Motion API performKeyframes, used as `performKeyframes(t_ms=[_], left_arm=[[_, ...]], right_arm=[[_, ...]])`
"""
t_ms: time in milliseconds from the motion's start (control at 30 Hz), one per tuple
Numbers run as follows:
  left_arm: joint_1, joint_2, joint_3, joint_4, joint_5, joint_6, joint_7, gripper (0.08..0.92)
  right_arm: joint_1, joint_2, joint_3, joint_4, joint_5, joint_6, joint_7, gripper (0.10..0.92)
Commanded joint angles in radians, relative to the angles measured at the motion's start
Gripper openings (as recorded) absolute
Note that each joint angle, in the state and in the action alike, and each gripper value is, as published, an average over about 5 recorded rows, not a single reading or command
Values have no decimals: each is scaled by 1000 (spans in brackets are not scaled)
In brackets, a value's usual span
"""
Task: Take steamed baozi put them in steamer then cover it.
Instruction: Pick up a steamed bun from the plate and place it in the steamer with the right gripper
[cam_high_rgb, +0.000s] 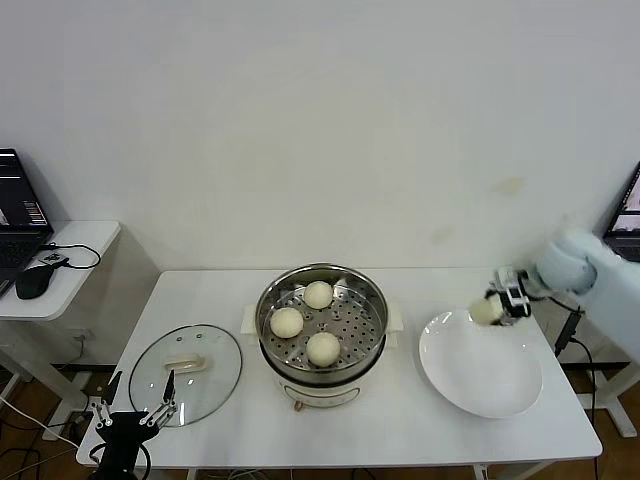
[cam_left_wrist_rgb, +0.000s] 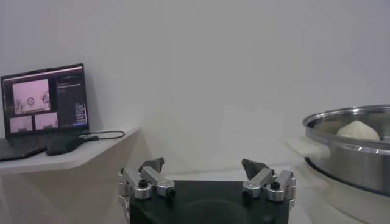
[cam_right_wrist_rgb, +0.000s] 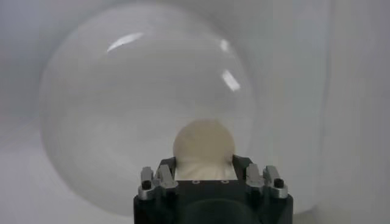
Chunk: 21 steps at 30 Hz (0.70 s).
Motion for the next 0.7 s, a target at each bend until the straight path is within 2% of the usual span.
performKeyframes(t_ms=[33, 400, 700], left_arm=[[-1, -1, 1, -2, 1, 0, 0, 823], [-9, -7, -2, 0, 1, 1, -1, 823], [-16, -9, -13, 0, -1, 0, -2, 823]], right_arm=[[456, 116, -335, 130, 300, -134, 36, 602], [470, 365, -414, 151, 556, -312, 161, 607], [312, 476, -422, 44, 487, -365, 184, 608]])
